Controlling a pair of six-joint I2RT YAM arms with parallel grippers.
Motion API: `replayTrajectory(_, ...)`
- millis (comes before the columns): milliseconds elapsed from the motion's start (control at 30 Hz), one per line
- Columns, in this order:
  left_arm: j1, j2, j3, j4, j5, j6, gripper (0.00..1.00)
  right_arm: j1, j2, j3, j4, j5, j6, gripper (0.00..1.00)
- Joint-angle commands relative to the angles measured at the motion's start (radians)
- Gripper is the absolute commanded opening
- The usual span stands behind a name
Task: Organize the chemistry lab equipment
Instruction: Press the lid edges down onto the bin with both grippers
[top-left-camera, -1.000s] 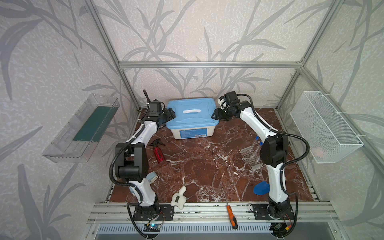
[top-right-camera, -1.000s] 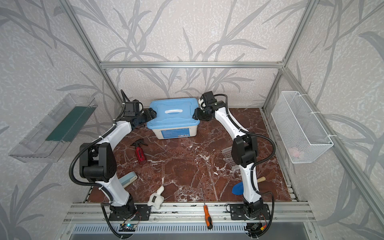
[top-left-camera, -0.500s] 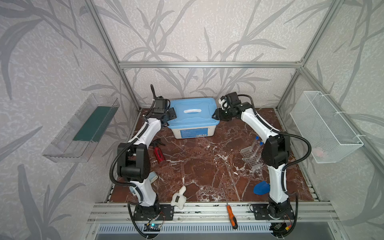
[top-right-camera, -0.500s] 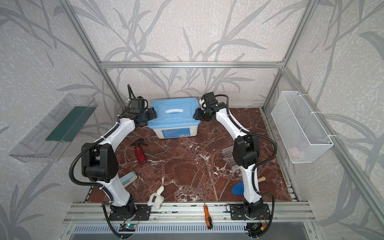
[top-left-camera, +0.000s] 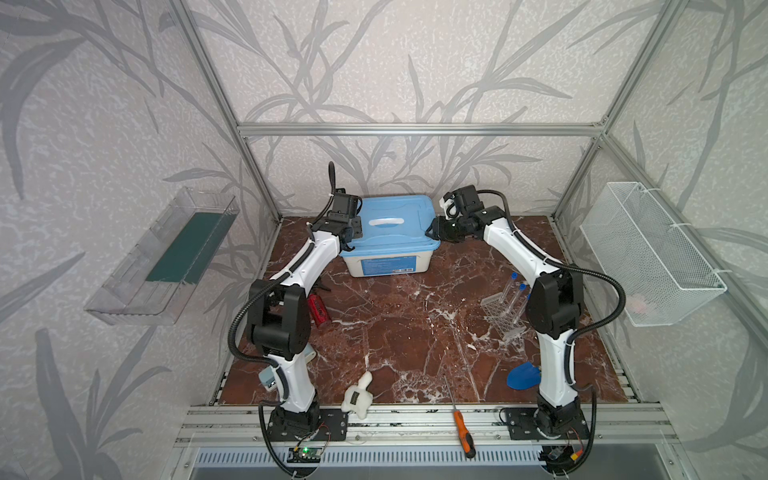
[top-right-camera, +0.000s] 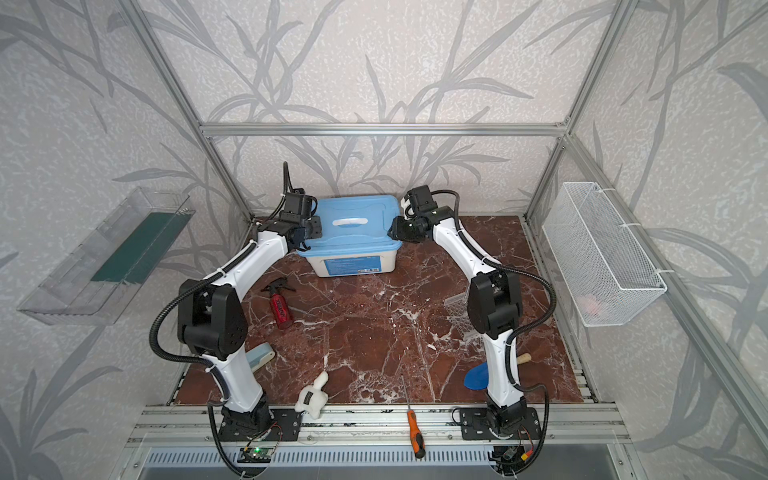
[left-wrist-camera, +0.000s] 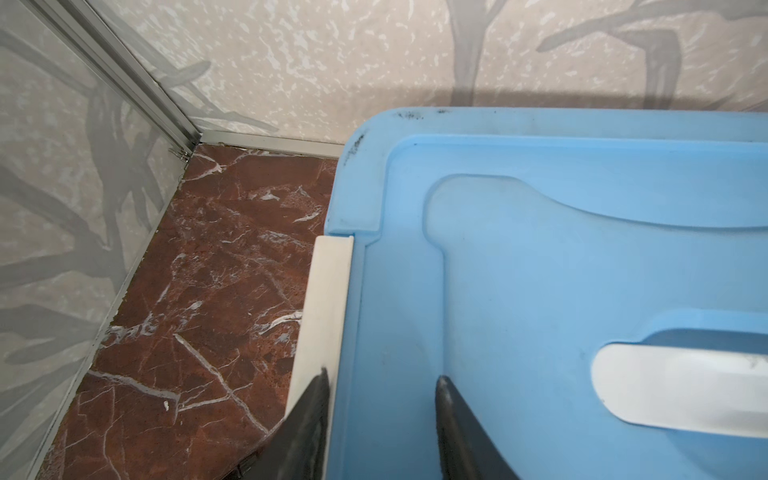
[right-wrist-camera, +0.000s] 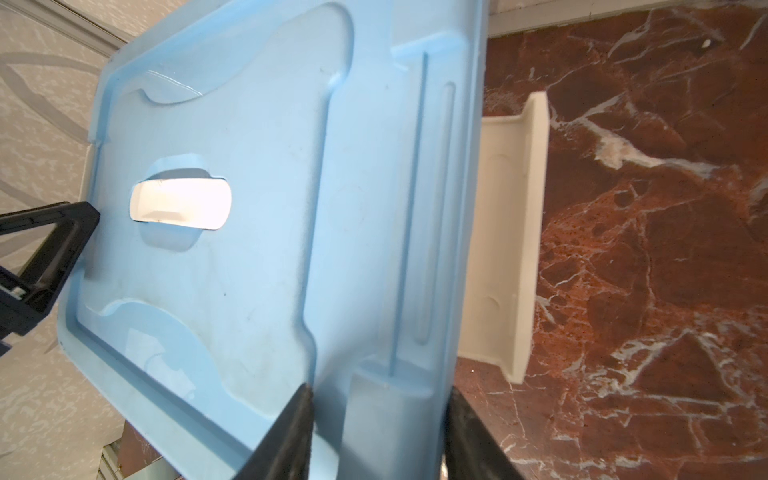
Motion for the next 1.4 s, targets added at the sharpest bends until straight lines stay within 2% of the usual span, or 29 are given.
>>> replayTrajectory(0,-0.036,0.063,-0.021,-0.145,0.063,-0.036,0.42,0.008,-0.024,-0.03,0.0,-0.037,-0.006,0.54)
replayTrajectory(33,-0.034,0.063,-0.019,-0.148,0.059,-0.032,0.42,-0.004,-0.034,-0.037,0.026,-0.062,0.007,0.59)
replayTrajectory(67,-0.033,0.062,-0.017,-0.151,0.057,-0.03,0.42,-0.023,-0.051,-0.056,0.067,-0.104,0.031,0.71)
replayTrajectory(167,-0.023,0.058,-0.022,-0.138,0.1,-0.048,0.41,-0.057,-0.068,-0.062,0.104,-0.147,0.053,0.95)
replayTrajectory(200,-0.016,0.058,-0.024,-0.132,0.12,-0.057,0.41,-0.065,-0.065,-0.056,0.108,-0.158,0.052,0.99)
replayTrajectory(400,-0.007,0.061,-0.028,-0.125,0.148,-0.067,0.41,-0.124,-0.015,-0.084,0.266,-0.317,0.101,0.99)
replayTrajectory(633,0.007,0.047,-0.04,-0.129,0.154,-0.069,0.42,-0.134,0.046,-0.045,0.247,-0.326,0.101,0.99)
replayTrajectory(967,0.008,0.041,-0.046,-0.111,0.173,-0.067,0.41,-0.121,0.081,-0.086,0.44,-0.425,0.168,0.98)
replayTrajectory(1133,0.007,0.037,-0.048,-0.111,0.191,-0.063,0.41,-0.074,0.017,-0.045,0.256,-0.25,0.001,0.92)
replayTrajectory(1300,0.007,0.031,-0.052,-0.099,0.221,-0.062,0.41,-0.037,0.003,0.013,0.114,-0.115,-0.071,0.82)
replayTrajectory(1367,0.003,0.029,-0.054,-0.097,0.228,-0.065,0.41,-0.015,0.006,0.035,0.077,-0.073,-0.103,0.74)
